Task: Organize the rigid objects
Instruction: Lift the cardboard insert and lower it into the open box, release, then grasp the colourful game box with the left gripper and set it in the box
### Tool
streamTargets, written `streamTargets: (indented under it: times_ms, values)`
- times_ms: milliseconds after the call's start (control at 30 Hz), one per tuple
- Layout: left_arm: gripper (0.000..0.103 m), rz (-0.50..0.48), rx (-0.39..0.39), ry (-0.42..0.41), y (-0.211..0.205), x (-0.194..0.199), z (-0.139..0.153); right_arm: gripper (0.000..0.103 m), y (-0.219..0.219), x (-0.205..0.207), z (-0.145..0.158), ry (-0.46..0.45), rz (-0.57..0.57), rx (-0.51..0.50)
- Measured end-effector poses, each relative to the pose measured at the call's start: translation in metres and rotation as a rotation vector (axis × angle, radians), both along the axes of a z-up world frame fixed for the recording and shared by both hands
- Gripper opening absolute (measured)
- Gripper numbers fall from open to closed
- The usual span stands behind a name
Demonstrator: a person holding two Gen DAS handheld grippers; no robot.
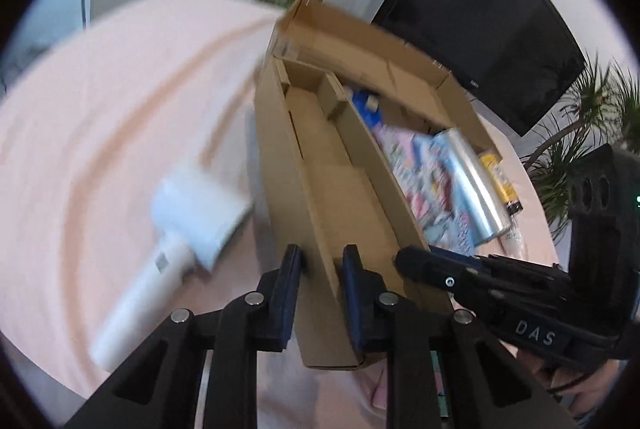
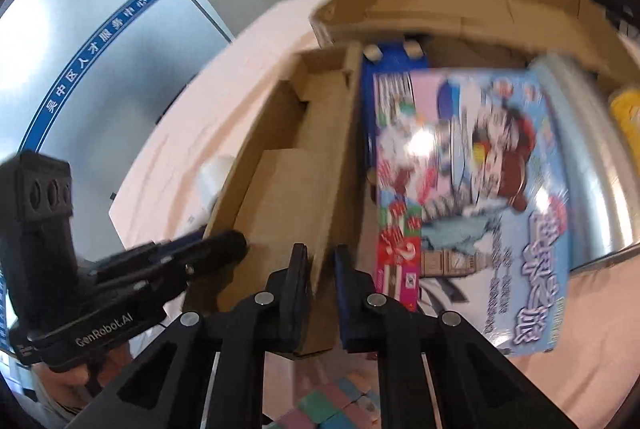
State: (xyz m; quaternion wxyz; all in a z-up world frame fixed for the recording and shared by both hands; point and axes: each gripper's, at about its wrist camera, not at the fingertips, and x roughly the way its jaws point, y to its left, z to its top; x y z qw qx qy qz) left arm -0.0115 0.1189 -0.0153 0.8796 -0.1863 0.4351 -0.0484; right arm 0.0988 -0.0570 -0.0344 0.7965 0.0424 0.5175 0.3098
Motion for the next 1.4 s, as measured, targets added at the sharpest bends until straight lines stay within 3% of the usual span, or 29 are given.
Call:
streamTargets:
  times_ms: [233, 333, 433, 600, 700, 800, 900, 1000, 1033, 1133, 1200, 1233, 1267, 1300, 1333, 1367, 1400]
  values:
    - [0.018, -0.058, 0.13, -0.235, 0.003, 0.033, 0.097, 0.013, -0.009, 0.017, 0.064, -0.117, -0.044, 0.12]
    - [0.014, -0.102, 0.177, -0.323, -0.006, 0.07, 0.132, 0.014, -0.015, 0.035, 0.093, -0.169, -0.074, 0.162]
    - [0.014, -0.141, 0.221, -0.336, -0.013, 0.123, 0.142, 0.014, -0.012, 0.078, 0.117, -0.198, -0.104, 0.181]
    - [0.014, -0.158, 0.161, -0.239, 0.003, 0.228, 0.114, 0.013, 0.0, 0.195, 0.119, -0.146, -0.167, 0.144]
    - [0.013, -0.158, 0.103, -0.136, 0.021, 0.28, 0.077, 0.013, 0.013, 0.26, 0.091, -0.058, -0.186, 0.097]
    - [0.014, -0.159, 0.072, -0.014, 0.032, 0.318, 0.027, 0.013, 0.03, 0.315, 0.045, 0.073, -0.209, 0.078]
    - [0.011, -0.15, 0.08, 0.051, 0.039, 0.324, 0.0, 0.011, 0.037, 0.346, 0.011, 0.145, -0.223, 0.052]
    - [0.013, -0.079, 0.135, -0.018, 0.049, 0.306, 0.011, 0.009, 0.045, 0.354, -0.004, 0.186, -0.194, 0.079]
    - [0.021, -0.057, 0.156, -0.049, 0.052, 0.3, 0.016, 0.01, 0.05, 0.355, -0.003, 0.187, -0.181, 0.084]
    - [0.087, -0.012, 0.208, -0.107, 0.058, 0.295, 0.024, 0.013, 0.059, 0.36, -0.001, 0.154, -0.162, 0.069]
    - [0.085, -0.038, 0.219, -0.059, 0.056, 0.299, 0.015, 0.013, 0.056, 0.357, -0.006, 0.174, -0.167, 0.098]
    - [0.071, -0.07, 0.214, -0.013, 0.055, 0.304, 0.007, 0.013, 0.052, 0.356, -0.007, 0.181, -0.168, 0.112]
    - [0.05, -0.087, 0.209, 0.039, 0.054, 0.308, -0.003, 0.013, 0.05, 0.349, -0.008, 0.187, -0.162, 0.13]
    - [0.04, -0.103, 0.198, 0.078, 0.054, 0.31, -0.01, 0.016, 0.044, 0.344, -0.006, 0.183, -0.157, 0.137]
    - [0.023, -0.126, 0.187, 0.106, 0.05, 0.31, -0.017, 0.03, 0.035, 0.336, -0.001, 0.152, -0.164, 0.119]
    - [0.017, -0.139, 0.191, 0.111, 0.047, 0.307, -0.019, 0.04, 0.023, 0.326, 0.008, 0.112, -0.181, 0.1]
    - [0.013, -0.132, 0.207, 0.099, 0.048, 0.306, -0.019, 0.06, 0.017, 0.314, 0.017, 0.081, -0.195, 0.09]
